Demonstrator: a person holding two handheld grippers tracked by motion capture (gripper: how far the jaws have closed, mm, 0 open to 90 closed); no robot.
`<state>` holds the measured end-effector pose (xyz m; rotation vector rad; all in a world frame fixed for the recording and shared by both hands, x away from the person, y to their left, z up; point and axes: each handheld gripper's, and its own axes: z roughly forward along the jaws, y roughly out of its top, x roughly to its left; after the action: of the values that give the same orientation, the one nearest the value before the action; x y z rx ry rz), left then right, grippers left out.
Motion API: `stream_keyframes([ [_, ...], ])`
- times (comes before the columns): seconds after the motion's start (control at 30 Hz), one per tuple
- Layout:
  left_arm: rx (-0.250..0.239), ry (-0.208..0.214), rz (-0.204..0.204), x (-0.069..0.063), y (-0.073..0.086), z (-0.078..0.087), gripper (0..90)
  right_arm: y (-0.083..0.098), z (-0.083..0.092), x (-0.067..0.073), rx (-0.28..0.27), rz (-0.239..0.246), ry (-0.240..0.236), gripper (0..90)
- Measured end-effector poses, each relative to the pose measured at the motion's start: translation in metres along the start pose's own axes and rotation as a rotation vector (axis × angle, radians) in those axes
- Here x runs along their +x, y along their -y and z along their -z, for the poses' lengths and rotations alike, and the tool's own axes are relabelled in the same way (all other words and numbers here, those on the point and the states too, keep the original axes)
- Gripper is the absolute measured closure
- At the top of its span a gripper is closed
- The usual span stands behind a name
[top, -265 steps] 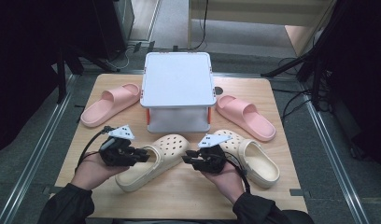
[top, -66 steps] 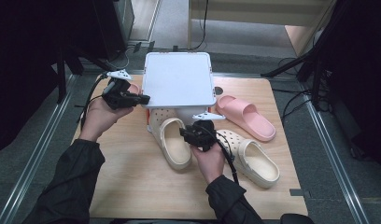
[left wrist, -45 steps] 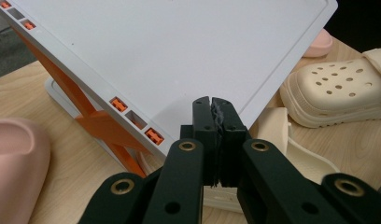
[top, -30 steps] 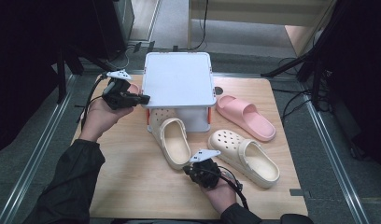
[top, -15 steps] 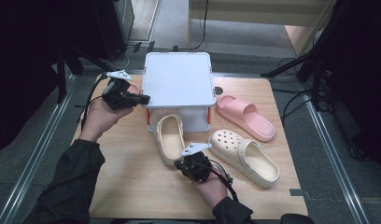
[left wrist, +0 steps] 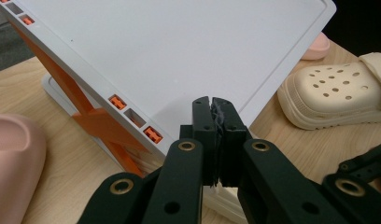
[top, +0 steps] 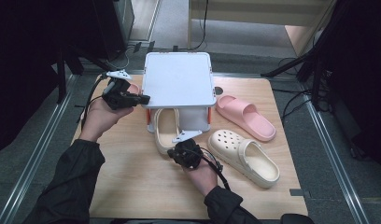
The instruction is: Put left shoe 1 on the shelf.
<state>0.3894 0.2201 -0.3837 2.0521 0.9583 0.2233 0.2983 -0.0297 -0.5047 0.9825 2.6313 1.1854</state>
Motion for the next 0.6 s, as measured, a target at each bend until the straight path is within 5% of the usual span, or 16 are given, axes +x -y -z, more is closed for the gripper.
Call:
stream_keyframes([
  [0.6,0.004,0.0,0.021,0.0,-0.001,0.0,89.0,-0.033,-0.033,-0.019,-0.022,-0.04,0.01,90.0],
])
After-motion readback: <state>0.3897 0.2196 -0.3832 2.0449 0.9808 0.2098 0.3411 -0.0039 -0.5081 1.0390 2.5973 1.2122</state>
